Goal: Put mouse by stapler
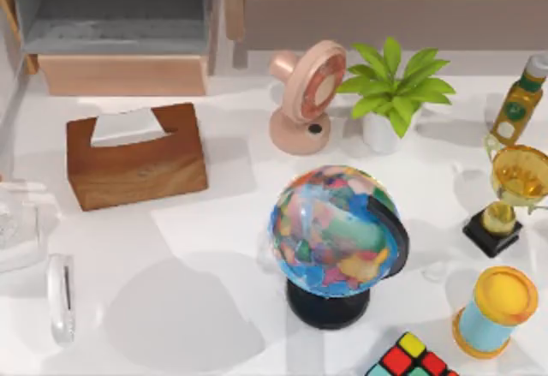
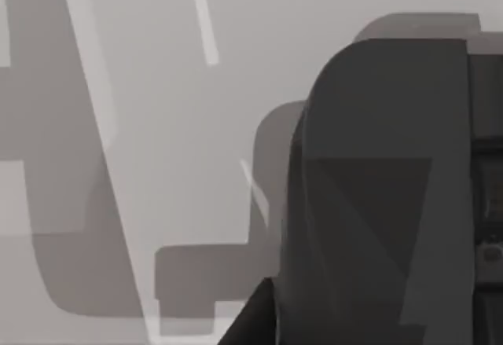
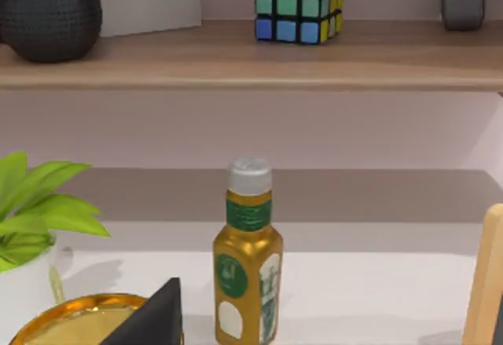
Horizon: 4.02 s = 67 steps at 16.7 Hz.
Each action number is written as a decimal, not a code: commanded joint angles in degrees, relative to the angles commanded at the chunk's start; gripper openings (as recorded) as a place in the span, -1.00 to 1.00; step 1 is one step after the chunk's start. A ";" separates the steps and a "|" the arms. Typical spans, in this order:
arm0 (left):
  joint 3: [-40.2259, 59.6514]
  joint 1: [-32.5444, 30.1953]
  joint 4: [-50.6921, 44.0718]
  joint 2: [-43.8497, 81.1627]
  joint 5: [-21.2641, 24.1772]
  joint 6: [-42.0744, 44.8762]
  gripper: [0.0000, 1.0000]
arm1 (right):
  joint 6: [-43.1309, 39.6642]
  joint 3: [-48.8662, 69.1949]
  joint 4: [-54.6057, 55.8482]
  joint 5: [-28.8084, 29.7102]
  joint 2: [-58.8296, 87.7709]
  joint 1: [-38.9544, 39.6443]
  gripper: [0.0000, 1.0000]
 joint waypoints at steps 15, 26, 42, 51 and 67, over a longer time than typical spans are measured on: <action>-0.29 0.34 -0.23 -1.56 0.03 -0.81 -1.00 | 0.00 0.00 0.00 0.00 0.00 0.00 1.00; -18.75 -5.45 7.67 -26.44 -3.52 -21.13 -1.00 | 0.00 0.00 0.00 0.00 0.00 0.00 1.00; -74.10 -44.86 24.13 -56.25 -6.80 -57.69 -1.00 | 0.00 0.00 0.00 0.00 0.00 0.00 1.00; -86.30 -52.99 26.85 -59.15 -6.55 -63.52 -1.00 | 0.00 0.00 0.00 0.00 0.00 0.00 1.00; -85.85 -52.27 28.20 -59.66 -6.60 -63.07 -1.00 | 0.00 0.00 0.00 0.00 0.00 0.00 1.00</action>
